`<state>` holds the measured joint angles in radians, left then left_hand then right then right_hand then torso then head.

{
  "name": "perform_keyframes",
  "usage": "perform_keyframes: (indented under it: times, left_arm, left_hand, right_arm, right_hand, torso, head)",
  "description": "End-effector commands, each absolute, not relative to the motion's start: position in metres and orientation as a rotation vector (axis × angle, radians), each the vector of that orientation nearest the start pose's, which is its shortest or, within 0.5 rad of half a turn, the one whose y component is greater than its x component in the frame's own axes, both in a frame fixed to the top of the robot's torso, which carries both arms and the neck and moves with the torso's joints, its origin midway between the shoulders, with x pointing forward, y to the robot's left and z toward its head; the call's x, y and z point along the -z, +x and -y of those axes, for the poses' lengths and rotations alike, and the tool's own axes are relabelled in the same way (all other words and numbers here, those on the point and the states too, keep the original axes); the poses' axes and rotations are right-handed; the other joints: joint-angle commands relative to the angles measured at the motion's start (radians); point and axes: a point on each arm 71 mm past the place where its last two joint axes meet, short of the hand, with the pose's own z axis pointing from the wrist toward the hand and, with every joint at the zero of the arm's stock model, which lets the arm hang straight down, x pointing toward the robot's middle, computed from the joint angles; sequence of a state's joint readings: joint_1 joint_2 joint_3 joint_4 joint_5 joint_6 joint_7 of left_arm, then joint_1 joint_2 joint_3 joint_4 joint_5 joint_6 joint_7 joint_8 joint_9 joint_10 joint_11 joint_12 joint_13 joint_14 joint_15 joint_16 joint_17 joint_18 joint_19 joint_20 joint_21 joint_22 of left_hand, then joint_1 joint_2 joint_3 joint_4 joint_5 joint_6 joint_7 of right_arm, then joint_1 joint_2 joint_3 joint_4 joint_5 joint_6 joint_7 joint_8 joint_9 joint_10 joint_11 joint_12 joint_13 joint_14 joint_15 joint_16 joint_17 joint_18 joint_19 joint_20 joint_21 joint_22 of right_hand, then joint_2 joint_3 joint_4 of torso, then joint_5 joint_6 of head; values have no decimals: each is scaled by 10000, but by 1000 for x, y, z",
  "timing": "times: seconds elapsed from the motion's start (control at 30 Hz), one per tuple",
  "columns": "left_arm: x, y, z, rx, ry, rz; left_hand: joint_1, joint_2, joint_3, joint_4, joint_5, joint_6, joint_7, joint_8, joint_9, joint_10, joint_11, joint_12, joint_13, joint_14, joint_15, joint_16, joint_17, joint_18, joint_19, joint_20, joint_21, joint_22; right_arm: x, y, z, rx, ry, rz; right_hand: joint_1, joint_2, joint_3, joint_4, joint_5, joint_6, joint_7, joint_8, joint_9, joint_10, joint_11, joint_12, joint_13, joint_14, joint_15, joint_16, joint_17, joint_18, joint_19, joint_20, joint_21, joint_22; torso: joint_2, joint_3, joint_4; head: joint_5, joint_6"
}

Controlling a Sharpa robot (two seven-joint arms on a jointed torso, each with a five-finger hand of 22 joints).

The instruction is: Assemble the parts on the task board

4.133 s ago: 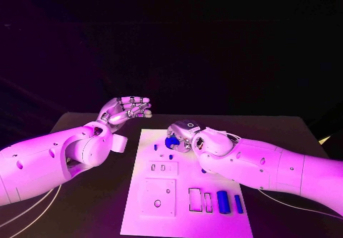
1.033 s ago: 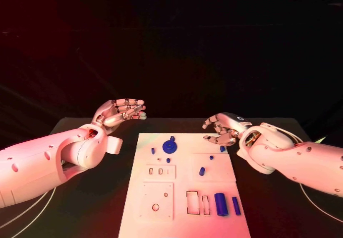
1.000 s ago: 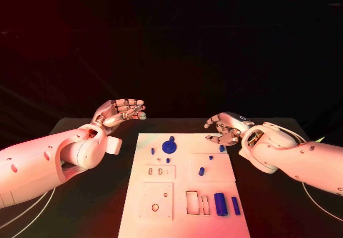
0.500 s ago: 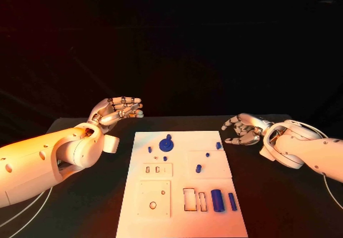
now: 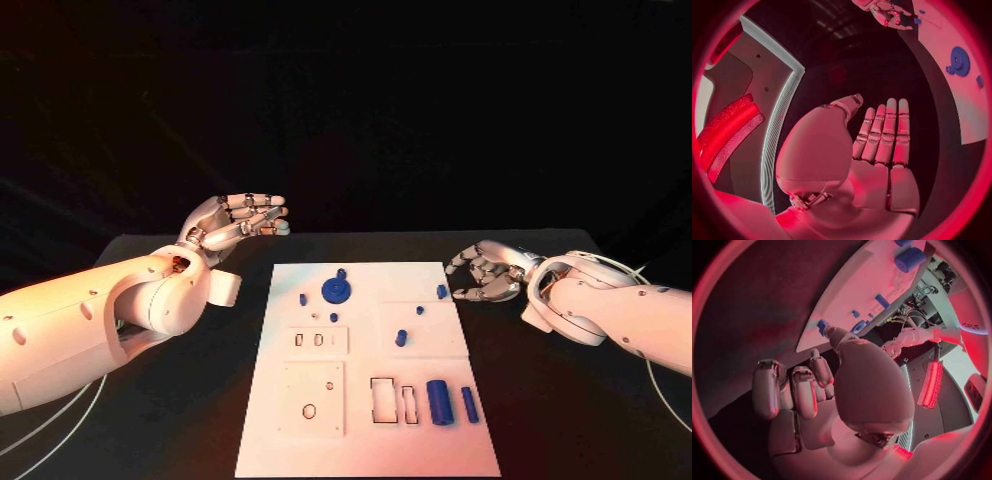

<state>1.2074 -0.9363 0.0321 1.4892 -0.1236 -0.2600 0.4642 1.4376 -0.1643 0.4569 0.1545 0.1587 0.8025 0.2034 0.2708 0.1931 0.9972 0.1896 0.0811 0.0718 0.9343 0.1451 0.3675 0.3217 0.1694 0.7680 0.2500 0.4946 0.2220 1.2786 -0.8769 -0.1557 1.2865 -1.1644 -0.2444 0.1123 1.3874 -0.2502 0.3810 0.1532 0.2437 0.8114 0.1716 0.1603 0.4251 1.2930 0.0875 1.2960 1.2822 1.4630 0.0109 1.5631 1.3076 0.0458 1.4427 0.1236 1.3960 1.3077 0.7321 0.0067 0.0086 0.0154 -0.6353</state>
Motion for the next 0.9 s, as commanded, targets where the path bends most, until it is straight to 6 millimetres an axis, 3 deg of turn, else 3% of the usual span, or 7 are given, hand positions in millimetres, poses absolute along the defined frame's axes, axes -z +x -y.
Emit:
perform_keyframes:
  times: [0.03,0.9]
  left_arm:
    - [140,501,-263,15541,-9179,-12739]
    - [140,501,-263,15498,-9199,-12754]
  left_hand:
    - [-101,-24,34,-2,-35,-69,560,-46,16,-9,86,-44,5,-74,7,-49,10,78,-59,-3,65,15]
    - [-84,-15,51,-21,-32,-71,560,-46,20,-8,85,-50,7,-81,7,-47,23,84,-76,4,81,22]
  right_arm:
    - [201,519,285,-6753,225,-17810]
    - [211,520,273,-6736,155,-18067]
  right_hand:
    - [38,83,-51,7,-16,76,22,1,22,57,24,63,30,1058,70,51,2559,5,47,-3,88,1148]
    - [-91,278,181,168,17,664,-32,283,135,305,-26,263,203,1054,37,44,2544,-47,217,-20,275,1345]
  torso:
    - [1,-6,16]
    - [-13,-19,-4]
  head:
    - [2,-39]
    - [29,-173]
